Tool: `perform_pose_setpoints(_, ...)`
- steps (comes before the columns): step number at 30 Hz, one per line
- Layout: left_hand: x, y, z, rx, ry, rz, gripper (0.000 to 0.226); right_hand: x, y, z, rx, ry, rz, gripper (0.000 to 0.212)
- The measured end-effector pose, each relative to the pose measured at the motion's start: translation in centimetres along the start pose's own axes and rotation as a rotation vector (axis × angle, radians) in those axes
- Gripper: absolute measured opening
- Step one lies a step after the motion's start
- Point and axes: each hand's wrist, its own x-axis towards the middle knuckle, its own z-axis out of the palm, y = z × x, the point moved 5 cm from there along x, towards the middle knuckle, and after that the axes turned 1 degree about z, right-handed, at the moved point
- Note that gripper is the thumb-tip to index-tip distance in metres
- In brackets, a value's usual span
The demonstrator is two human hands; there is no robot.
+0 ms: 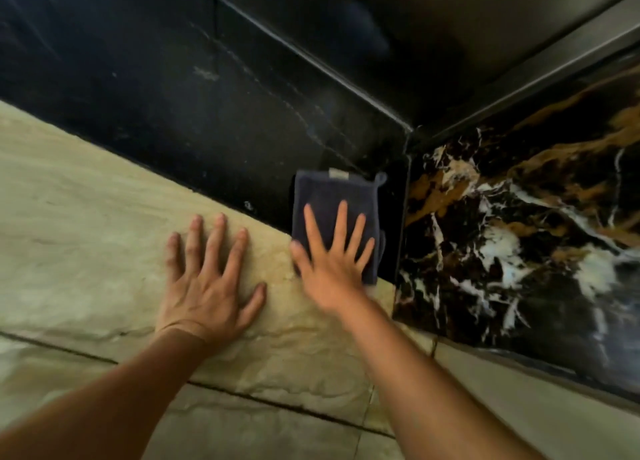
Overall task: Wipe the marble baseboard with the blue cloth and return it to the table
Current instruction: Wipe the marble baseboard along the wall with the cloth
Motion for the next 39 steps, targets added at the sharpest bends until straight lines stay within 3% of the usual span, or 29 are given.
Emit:
perform_pose_setpoints(3,0.2,0.0,0.0,-0.009,0.019,-0.009,0.089,-9.3,-1.0,4.4,-0.05,-0.011,0.014,0.065)
perform_pose_setpoints(8,-0.1,0.1,0.1,-0.015,0.053,0.003,0.091,-15.5,-2.6,7.2,-0.063,-0.027,0.042,0.064)
perform_pose_setpoints(14,-0.1,-0.1,0.1,-0.026,0.062,0.008,0.087,-19.7,-6.0,9.1,-0.079,0.088,0.175,0.062)
perform_pose_setpoints(20,-0.2,-0.5,0.4,-0.025,0.089,0.013,0.086,-20.3,-5.8,10.0,0.093,0.088,0.123,0.059)
perform_pose_setpoints(24,-1.0,0.1,1.0,0.039,0.092,0.039,0.089,-20.6,-5.7,8.6,0.103,0.294,0.192,0.048)
perform_pose_setpoints(27,-0.1,-0.8,-0.7,0.09,0.061,0.04,0.091,-23.1,-6.6,9.2,0.18,0.333,0.255,0.046)
perform_pose_setpoints(30,-3.6,1.0,1.6,-0.012,-0.197,-0.007,0.083,-27.9,-7.5,10.6,0.171,0.204,0.261,0.064)
perform_pose_setpoints(32,-11.2,3.4,5.1,-0.15,-0.509,-0.147,0.066,-30.6,-7.4,11.5,0.237,0.055,0.25,0.068)
perform_pose_setpoints(36,-24.2,2.9,2.2,-0.588,-0.581,-0.423,0.071,-37.1,-9.9,9.8,0.346,-0.098,0.083,0.056)
perform_pose_setpoints(37,-27.0,1.8,1.0,-0.685,-0.641,-0.55,0.062,-39.3,-11.1,8.9,0.392,-0.071,0.055,0.053)
perform_pose_setpoints(39,-33.5,0.4,0.2,-0.893,-0.756,-0.815,0.02,-44.1,-13.0,6.9,0.575,-0.029,0.118,0.05)
